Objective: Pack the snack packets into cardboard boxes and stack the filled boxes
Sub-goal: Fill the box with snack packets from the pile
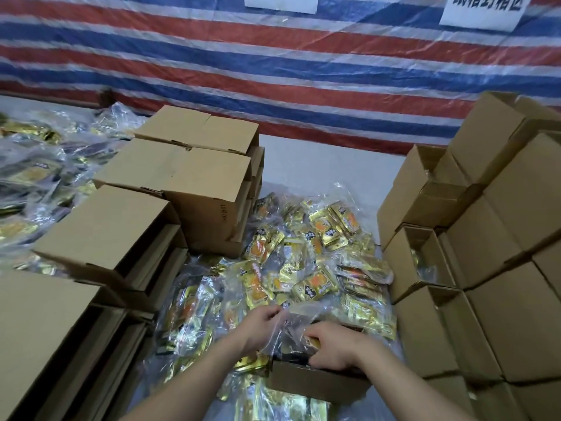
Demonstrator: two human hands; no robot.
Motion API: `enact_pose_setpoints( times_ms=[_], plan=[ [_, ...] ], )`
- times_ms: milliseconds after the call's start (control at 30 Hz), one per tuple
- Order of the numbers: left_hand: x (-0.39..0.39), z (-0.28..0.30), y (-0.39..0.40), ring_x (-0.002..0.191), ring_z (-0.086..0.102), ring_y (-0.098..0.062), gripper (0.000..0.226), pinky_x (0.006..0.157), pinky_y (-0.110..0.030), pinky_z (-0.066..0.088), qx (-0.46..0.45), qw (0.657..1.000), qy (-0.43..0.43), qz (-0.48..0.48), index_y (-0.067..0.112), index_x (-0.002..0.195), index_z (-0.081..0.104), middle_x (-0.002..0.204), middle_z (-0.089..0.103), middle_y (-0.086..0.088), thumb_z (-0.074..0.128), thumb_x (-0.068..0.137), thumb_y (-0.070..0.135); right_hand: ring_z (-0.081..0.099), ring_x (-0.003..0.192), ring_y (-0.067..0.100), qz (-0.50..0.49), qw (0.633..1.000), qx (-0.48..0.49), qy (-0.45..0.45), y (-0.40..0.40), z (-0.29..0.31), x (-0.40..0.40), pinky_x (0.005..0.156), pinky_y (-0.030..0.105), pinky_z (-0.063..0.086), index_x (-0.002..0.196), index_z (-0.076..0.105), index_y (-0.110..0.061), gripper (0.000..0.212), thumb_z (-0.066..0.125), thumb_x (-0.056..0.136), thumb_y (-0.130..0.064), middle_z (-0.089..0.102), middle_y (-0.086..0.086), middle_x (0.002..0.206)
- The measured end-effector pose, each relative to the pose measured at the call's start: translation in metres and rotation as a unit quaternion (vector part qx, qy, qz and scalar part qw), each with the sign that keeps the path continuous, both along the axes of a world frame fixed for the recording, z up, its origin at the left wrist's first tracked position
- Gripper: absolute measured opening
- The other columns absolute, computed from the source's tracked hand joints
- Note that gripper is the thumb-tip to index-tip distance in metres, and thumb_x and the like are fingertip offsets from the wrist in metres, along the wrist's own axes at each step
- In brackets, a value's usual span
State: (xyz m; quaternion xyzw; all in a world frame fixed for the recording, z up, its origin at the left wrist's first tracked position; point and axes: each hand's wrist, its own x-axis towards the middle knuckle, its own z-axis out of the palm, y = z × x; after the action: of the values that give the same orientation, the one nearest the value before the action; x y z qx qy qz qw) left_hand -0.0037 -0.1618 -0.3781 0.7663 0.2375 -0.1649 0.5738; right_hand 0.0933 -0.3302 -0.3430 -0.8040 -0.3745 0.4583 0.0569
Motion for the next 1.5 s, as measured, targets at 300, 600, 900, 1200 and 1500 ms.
enact_pose_setpoints(
  times_ms=[300,600,900,1200,1500],
  plan=[
    [0.001,-0.009,0.002,0.087,0.062,-0.015,0.028,0.078,-0.031,0.049,0.063,0.997,-0.023,-0.036,0.025,0.100,0.068,0.092,0.068,0.000,0.046,0.104,0.042,0.059,0.114,0.031,0.024,0.995,-0.092,-0.014,0.008,-0.061,-0.014,0.095,0.033,0.047,0.138,0.055,-0.019,0.045,0.056,0.095,-0.006,0.060,0.014,0.131],
    [0.000,-0.009,-0.007,0.082,0.062,-0.015,0.028,0.072,-0.027,0.048,0.053,0.998,-0.045,0.004,0.020,0.101,0.067,0.093,0.068,-0.002,0.046,0.104,0.038,0.061,0.072,0.005,-0.072,0.997,0.018,0.036,-0.008,-0.001,0.008,0.063,0.020,0.046,0.100,0.067,-0.030,0.014,0.063,0.093,-0.042,0.066,-0.010,0.086],
    [-0.002,-0.013,-0.009,0.085,0.061,-0.012,0.026,0.076,-0.028,0.048,0.082,0.995,-0.053,0.015,0.022,0.096,0.067,0.091,0.067,0.000,0.047,0.104,0.038,0.060,0.109,0.027,-0.022,0.987,-0.123,0.098,0.034,-0.052,-0.022,0.091,0.032,0.046,0.127,0.062,-0.010,0.034,0.047,0.099,-0.023,0.064,0.012,0.125],
    [-0.002,-0.013,-0.010,0.082,0.063,-0.013,0.026,0.074,-0.027,0.050,0.082,0.995,-0.051,0.016,0.024,0.101,0.068,0.093,0.069,0.000,0.047,0.104,0.040,0.053,0.061,0.012,-0.156,0.979,-0.087,0.098,-0.011,-0.029,0.006,0.063,0.028,0.042,0.078,0.058,-0.022,0.041,0.040,0.100,-0.052,0.062,-0.006,0.074],
    [0.002,-0.017,-0.012,0.083,0.063,-0.015,0.026,0.079,-0.032,0.050,0.096,0.994,-0.049,0.021,0.023,0.095,0.067,0.087,0.069,0.001,0.047,0.104,0.038,0.048,0.057,0.013,-0.174,0.978,-0.059,0.097,-0.008,-0.017,-0.006,0.059,0.029,0.040,0.079,0.056,-0.022,0.041,0.037,0.100,-0.052,0.056,-0.004,0.073]
  ],
)
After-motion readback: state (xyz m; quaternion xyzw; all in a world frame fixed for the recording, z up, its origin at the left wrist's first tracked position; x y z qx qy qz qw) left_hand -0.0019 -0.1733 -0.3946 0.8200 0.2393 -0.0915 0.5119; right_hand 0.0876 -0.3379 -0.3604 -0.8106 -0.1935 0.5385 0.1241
